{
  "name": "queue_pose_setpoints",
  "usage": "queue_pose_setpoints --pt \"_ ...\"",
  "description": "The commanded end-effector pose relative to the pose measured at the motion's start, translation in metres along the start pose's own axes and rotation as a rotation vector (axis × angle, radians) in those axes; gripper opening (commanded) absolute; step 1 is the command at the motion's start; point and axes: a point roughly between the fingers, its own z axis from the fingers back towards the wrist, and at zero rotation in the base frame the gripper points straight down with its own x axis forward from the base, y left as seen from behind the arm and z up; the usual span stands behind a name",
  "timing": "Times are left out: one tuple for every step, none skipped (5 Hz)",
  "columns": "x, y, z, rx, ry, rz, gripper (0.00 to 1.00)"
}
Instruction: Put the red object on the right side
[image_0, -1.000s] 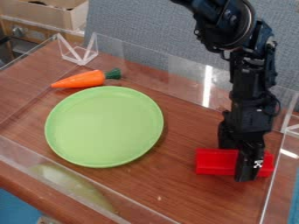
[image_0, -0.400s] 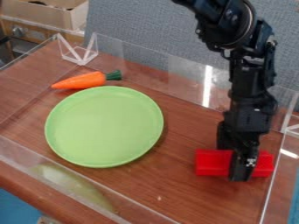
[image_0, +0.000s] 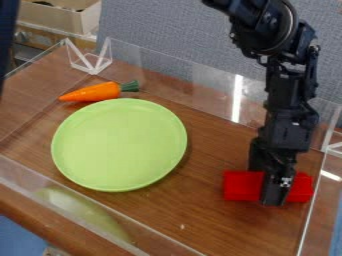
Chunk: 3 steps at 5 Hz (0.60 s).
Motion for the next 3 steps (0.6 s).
queue_pose_setpoints --pt "0.003 -0.002 -0.014 -0.026 0.065 -0.082 0.00" --pt "0.006 -0.009 -0.012 -0.025 0.070 -0.083 0.00" --pt "0.009 -0.016 -0.009 -0.024 0.073 -0.083 0.00"
